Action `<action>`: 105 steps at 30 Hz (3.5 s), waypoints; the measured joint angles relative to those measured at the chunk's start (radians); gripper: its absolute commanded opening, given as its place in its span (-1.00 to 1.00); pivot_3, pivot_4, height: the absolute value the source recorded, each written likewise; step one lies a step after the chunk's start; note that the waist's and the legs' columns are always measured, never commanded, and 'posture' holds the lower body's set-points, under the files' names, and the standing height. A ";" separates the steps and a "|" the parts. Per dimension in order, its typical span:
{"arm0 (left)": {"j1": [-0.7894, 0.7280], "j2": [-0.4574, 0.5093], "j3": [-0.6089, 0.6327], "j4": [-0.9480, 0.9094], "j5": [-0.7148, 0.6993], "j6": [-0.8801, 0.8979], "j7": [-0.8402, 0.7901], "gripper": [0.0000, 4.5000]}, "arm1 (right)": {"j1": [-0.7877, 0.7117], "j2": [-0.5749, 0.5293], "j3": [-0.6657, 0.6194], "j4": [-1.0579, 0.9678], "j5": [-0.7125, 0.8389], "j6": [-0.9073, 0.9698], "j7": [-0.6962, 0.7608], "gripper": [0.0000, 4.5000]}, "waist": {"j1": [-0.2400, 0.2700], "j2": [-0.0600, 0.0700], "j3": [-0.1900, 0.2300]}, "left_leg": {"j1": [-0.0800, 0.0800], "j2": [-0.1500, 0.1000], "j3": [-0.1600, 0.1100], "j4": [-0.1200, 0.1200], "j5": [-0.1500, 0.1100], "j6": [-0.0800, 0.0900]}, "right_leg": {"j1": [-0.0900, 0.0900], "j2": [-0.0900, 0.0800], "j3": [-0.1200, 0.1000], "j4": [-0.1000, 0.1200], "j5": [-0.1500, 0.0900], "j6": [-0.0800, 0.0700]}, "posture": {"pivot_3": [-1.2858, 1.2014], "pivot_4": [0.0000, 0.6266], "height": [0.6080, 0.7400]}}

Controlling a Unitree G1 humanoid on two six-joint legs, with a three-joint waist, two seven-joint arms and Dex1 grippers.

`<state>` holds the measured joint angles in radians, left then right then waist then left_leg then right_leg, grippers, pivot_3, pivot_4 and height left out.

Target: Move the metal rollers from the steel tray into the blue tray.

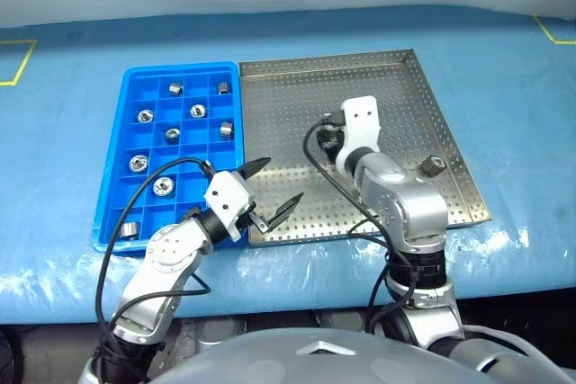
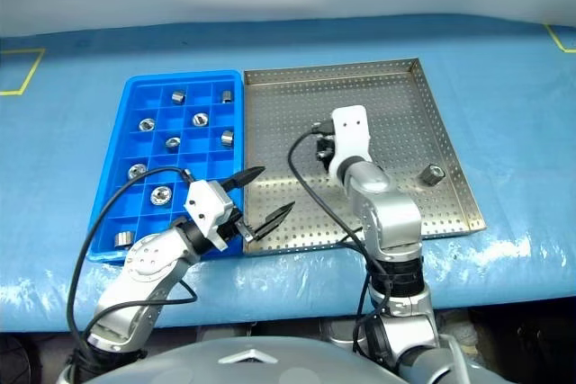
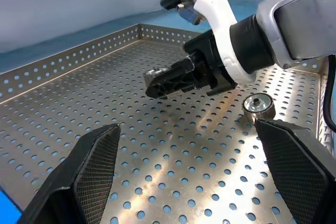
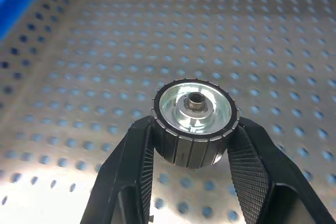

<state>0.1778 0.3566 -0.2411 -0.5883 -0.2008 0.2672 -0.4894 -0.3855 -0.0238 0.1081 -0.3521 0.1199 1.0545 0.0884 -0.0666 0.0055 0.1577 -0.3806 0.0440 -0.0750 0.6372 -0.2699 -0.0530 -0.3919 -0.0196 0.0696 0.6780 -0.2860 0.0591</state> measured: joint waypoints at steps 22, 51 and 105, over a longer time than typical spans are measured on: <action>0.395 -0.041 0.230 -0.275 0.033 0.027 0.198 1.00 | -0.262 0.149 0.297 0.438 0.061 -0.258 0.297 -0.25 | 0.092 -0.003 0.001 | 0.001 0.000 -0.001 -0.006 0.001 -0.002 | -0.001 0.000 -0.003 -0.001 -0.001 -0.002 | 0.30 -0.52 1.00; 0.165 0.001 0.110 -0.204 0.012 0.055 0.085 1.00 | -0.074 -0.124 -0.078 -0.060 0.128 -0.010 0.193 0.98 | 0.085 -0.002 0.000 | 0.001 0.000 -0.001 -0.007 0.002 -0.003 | -0.001 -0.001 -0.004 0.000 -0.002 -0.004 | 0.06 -0.52 1.00; 0.125 -0.019 0.085 -0.083 0.012 0.030 0.119 1.00 | -0.108 -0.090 0.082 -0.172 0.209 0.256 0.046 -0.22 | 0.006 -0.003 0.000 | 0.002 0.000 -0.001 -0.004 0.002 -0.002 | 0.000 0.000 -0.002 0.001 -0.002 -0.003 | 0.11 -0.52 1.00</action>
<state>0.3025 0.3376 -0.1565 -0.6714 -0.1884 0.2969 -0.3701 -0.4930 -0.1136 0.1905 -0.5238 0.3284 1.3101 0.1341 -0.0609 0.0026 0.1578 -0.3791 0.0440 -0.0764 0.6332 -0.2677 -0.0547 -0.3917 -0.0199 0.0673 0.6795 -0.2879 0.0558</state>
